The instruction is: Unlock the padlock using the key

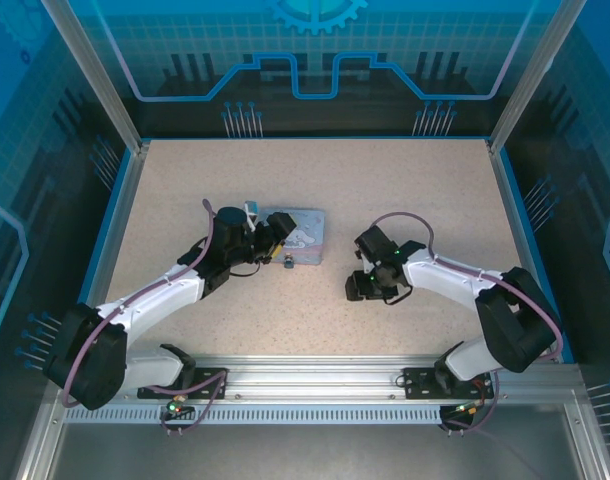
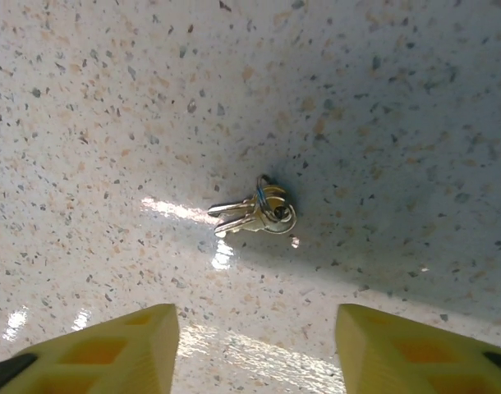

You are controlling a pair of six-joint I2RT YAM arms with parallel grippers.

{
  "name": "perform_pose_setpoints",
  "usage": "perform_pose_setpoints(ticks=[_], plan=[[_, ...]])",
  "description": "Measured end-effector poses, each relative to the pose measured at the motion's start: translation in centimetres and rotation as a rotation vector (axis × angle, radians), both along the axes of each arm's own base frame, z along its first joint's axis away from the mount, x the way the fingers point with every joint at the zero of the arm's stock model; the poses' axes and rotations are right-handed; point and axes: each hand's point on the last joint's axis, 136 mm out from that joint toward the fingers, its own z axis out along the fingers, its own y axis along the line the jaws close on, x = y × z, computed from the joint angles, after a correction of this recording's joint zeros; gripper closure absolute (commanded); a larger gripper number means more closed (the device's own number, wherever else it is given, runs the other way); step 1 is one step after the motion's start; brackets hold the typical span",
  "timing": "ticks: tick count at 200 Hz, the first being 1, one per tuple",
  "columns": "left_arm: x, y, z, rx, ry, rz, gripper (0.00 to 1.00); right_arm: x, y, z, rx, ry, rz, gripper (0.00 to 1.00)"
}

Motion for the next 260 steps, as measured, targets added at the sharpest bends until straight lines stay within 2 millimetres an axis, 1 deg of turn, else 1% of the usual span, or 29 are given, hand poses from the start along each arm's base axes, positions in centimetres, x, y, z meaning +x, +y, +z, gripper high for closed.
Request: perform_pose_setpoints(ticks=[27, 54, 72, 95, 107, 133, 145, 159, 183, 190, 210, 231, 251, 260], plan=[[0.0, 0.0, 0.0, 0.000, 0.000, 0.000, 0.23, 1.0, 0.1, 0.2, -0.031, -0.012, 0.001, 0.44], [0.0, 0.0, -0.1, 0.001, 0.002, 0.000, 0.23, 2.4, 0.6, -0.2, -0.082, -0.028, 0.023, 0.45], [-0.1, 0.1, -0.3, 0.003, 0.007, 0.001, 0.22, 2.5, 0.7, -0.9, -0.118, -0.023, 0.044, 0.47], [-0.2, 0.1, -0.5, 0.005, 0.010, 0.000, 0.22, 2.3, 0.5, -1.9, -0.166, -0.010, 0.072, 0.52], [-0.2, 0.1, -0.6, 0.006, 0.011, 0.001, 0.22, 2.1, 0.4, -2.3, -0.195, -0.008, 0.090, 0.56], [-0.2, 0.1, -0.6, 0.006, 0.011, 0.001, 0.22, 2.0, 0.2, -2.3, -0.230, -0.024, 0.121, 0.70], [-0.2, 0.1, -0.6, 0.005, 0.011, 0.001, 0.22, 2.0, 0.2, -2.3, -0.233, -0.026, 0.128, 0.77], [-0.2, 0.1, -0.6, 0.005, 0.011, 0.001, 0.22, 2.0, 0.3, -2.3, -0.234, -0.026, 0.131, 0.82], [-0.2, 0.1, -0.5, 0.005, 0.011, 0.001, 0.22, 1.7, 0.3, -2.3, -0.227, -0.017, 0.134, 0.96], [-0.2, 0.1, -0.6, 0.005, 0.011, 0.001, 0.22, 1.5, 0.4, -2.2, -0.217, -0.013, 0.141, 1.00], [-0.2, 0.1, -0.6, 0.006, 0.011, 0.001, 0.22, 0.6, 0.7, -1.4, -0.170, -0.001, 0.160, 1.00], [-0.2, 0.1, -0.6, 0.005, 0.011, 0.001, 0.22, 0.1, 1.2, 0.2, -0.114, -0.018, 0.165, 1.00], [-0.2, 0.1, -0.5, 0.005, 0.011, 0.001, 0.22, 0.2, 1.1, 1.7, -0.066, -0.046, 0.144, 1.00], [-0.2, 0.1, -0.5, 0.005, 0.011, 0.001, 0.22, 0.7, 0.6, 2.3, -0.049, -0.056, 0.111, 0.99]])
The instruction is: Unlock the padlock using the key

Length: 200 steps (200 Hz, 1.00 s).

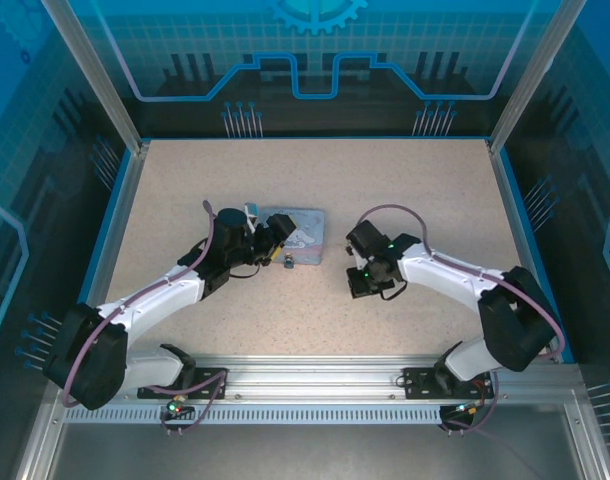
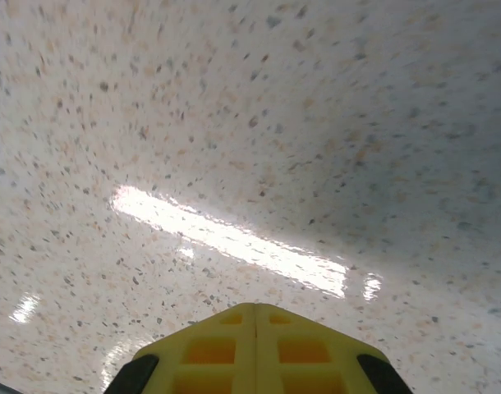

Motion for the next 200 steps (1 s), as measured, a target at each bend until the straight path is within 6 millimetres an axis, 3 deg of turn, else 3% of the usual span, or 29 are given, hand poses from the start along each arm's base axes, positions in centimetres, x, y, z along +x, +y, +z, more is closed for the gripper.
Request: perform_pose_setpoints(ticks=[22, 43, 67, 99, 147, 172, 200], plan=[[0.0, 0.0, 0.0, 0.000, 0.000, 0.000, 0.22, 1.6, -1.7, 0.8, 0.030, -0.020, -0.101, 0.62], [0.0, 0.0, 0.0, 0.000, 0.000, 0.000, 0.21, 2.9, -2.8, 1.0, 0.035, -0.024, -0.166, 0.53], [0.0, 0.0, 0.0, 0.000, 0.000, 0.000, 0.21, 5.3, -2.0, 1.7, 0.042, -0.039, -0.182, 0.53], [0.0, 0.0, 0.0, 0.000, 0.000, 0.000, 0.20, 10.4, 0.0, 2.4, 0.035, -0.080, -0.193, 0.60], [0.0, 0.0, 0.0, 0.000, 0.000, 0.000, 0.19, 16.8, 1.8, -0.6, 0.005, -0.053, -0.218, 0.77], [0.0, 0.0, 0.0, 0.000, 0.000, 0.000, 0.19, 18.1, 2.5, -2.6, -0.006, -0.020, -0.221, 0.80], [0.0, 0.0, 0.0, 0.000, 0.000, 0.001, 0.19, 17.6, 2.5, -4.1, -0.016, 0.023, -0.223, 0.81]])
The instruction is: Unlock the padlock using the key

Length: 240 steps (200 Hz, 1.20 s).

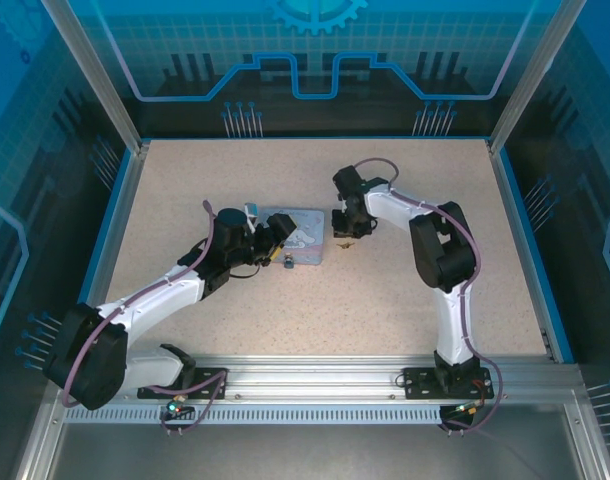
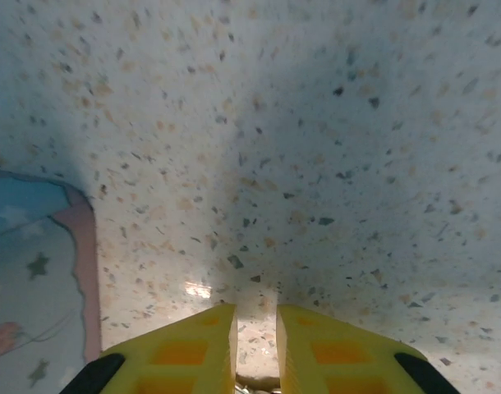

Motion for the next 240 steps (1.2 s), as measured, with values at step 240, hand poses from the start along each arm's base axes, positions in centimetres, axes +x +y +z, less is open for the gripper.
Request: perform_pose_setpoints(ticks=[240], plan=[[0.5, -0.1, -0.9, 0.005, 0.013, 0.005, 0.18, -13.5, -1.4, 3.2, -0.034, -0.052, 0.039, 0.53]])
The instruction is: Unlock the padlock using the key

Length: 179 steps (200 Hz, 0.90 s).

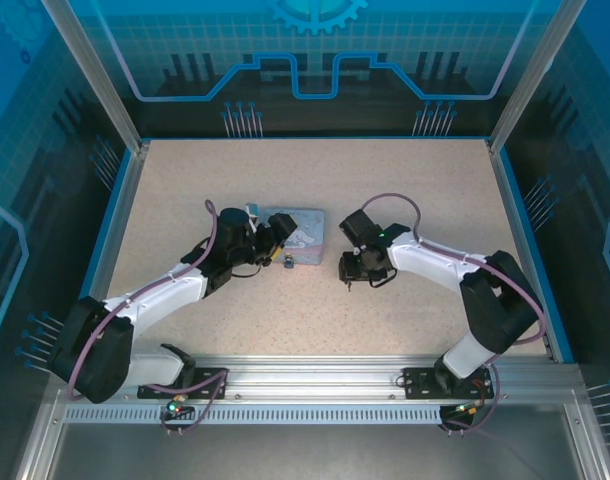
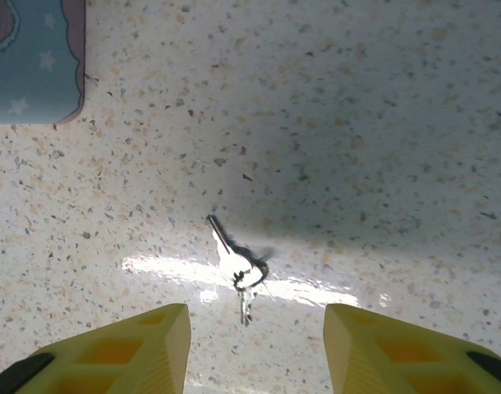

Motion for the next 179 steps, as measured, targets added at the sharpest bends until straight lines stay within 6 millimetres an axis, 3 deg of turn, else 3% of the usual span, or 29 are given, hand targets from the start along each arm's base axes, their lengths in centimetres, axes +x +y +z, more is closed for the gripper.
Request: perform_pose_setpoints(ticks=[33, 80, 152, 179], plan=[[0.1, 0.1, 0.0, 0.000, 0.000, 0.003, 0.17, 0.2, 0.9, -1.6, -0.068, 0.021, 0.051, 0.53], [0.4, 0.6, 0.0, -0.001, 0.001, 0.016, 0.17, -0.5, 0.7, -3.4, -0.160, 0.056, 0.088, 0.56], [0.4, 0.6, 0.0, -0.001, 0.001, 0.016, 0.17, -0.7, 1.6, -3.7, -0.164, 0.049, 0.109, 0.77], [0.4, 0.6, 0.0, -0.002, 0.001, 0.016, 0.17, -0.7, 1.8, -3.7, -0.164, 0.049, 0.127, 0.94]])
